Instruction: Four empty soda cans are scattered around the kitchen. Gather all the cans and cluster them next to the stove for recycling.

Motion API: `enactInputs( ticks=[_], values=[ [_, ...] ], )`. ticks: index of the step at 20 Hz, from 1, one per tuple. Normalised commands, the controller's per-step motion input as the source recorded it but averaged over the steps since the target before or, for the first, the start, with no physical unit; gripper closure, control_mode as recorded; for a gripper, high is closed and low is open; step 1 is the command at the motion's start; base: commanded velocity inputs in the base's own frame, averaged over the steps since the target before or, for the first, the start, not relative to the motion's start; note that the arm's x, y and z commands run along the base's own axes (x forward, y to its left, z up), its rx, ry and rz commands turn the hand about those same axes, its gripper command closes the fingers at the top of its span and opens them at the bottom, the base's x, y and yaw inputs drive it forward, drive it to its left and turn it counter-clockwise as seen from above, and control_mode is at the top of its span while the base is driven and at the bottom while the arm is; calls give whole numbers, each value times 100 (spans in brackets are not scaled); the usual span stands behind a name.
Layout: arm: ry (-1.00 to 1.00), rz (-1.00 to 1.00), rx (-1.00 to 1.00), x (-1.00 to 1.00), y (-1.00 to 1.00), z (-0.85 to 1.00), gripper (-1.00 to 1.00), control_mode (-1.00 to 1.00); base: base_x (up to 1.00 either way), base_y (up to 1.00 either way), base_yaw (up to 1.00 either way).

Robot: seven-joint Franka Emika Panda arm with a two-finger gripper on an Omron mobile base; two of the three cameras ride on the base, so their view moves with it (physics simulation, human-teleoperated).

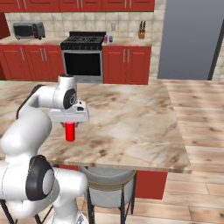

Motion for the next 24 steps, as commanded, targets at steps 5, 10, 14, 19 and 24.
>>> enactInputs(
  ticks=[5, 10, 14, 19, 24],
  values=[
    [2, 0, -5, -62, 1, 21, 100, -100, 0, 0, 0],
    [0, 4, -3, -78, 0, 26, 100, -100, 0, 0, 0],
    [-4, 6, 0, -95, -6, 20, 100, -100, 0, 0, 0],
    [0, 0, 0, 0, 0, 0, 100, 100, -100, -18, 7],
    [0, 0, 0, 0, 0, 0, 100, 100, -91, -29, 3]
  ],
)
